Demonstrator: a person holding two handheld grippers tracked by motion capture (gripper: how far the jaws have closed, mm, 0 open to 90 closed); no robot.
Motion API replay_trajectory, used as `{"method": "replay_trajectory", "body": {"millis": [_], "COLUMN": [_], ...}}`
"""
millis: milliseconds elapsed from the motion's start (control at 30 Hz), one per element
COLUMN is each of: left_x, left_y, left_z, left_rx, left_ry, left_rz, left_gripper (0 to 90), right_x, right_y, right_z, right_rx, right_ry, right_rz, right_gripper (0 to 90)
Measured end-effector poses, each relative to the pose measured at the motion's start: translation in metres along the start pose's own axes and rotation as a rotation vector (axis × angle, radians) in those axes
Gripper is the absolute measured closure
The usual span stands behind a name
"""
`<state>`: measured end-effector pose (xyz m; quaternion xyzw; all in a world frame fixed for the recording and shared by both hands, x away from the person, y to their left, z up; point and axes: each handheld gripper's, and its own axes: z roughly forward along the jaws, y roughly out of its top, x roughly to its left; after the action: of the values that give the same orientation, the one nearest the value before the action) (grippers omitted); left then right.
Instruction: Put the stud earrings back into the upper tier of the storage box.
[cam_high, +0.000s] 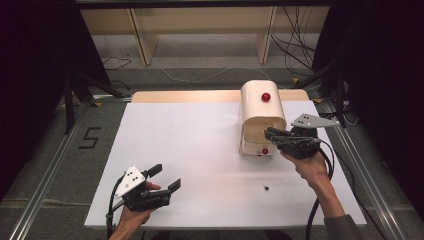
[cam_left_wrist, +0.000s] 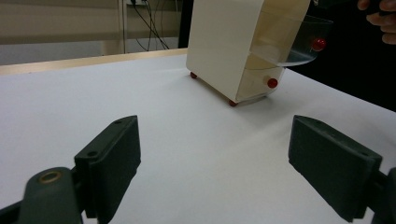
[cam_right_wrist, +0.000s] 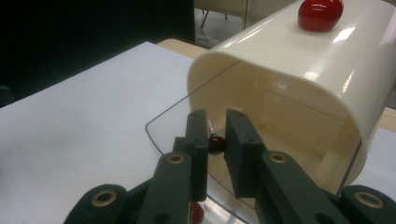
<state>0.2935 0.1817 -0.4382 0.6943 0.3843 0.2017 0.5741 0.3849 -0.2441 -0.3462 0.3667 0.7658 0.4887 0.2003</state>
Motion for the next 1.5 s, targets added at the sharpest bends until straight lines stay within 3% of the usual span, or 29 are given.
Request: {"method": "replay_trajectory", "body": {"millis": [400, 533, 567, 833, 933, 1233, 1500], "left_x": [0.000, 0.000, 0.000, 0.000, 0.000, 0.000, 0.000], "left_y": [0.000, 0.000, 0.001, 0.001, 0.001, 0.001, 0.001], "left_z": [0.000, -0.001, -0.001, -0.001, -0.001, -0.001, -0.002], "left_rx": [-0.002, -0.004, -0.004, -0.004, -0.004, -0.006, -0.006], "left_ry": [0.000, 0.000, 0.000, -0.001, -0.001, -0.002, -0.001], "left_rz": [0.000, 0.001, 0.002, 0.002, 0.002, 0.000, -0.005], "left_gripper": [16.4, 16.5, 16.4, 16.4, 16.4, 16.4, 16.4], "right_x": [-0.001, -0.002, -0.002, 0.006, 0.010, 0.012, 0.027], "right_y": [0.000, -0.001, -0.001, 0.006, 0.006, -0.004, -0.019], "right_z": [0.008, 0.010, 0.009, -0.003, -0.009, -0.019, -0.032], "right_rx": [0.028, 0.035, 0.028, -0.015, -0.023, -0.022, -0.027], "right_ry": [0.001, 0.007, 0.017, 0.038, 0.030, 0.021, 0.026], "right_rz": [0.010, 0.018, 0.018, 0.004, -0.004, 0.007, 0.014], "right_gripper": [79.1, 72.0, 66.6, 54.9, 46.6, 39.6, 35.9]}}
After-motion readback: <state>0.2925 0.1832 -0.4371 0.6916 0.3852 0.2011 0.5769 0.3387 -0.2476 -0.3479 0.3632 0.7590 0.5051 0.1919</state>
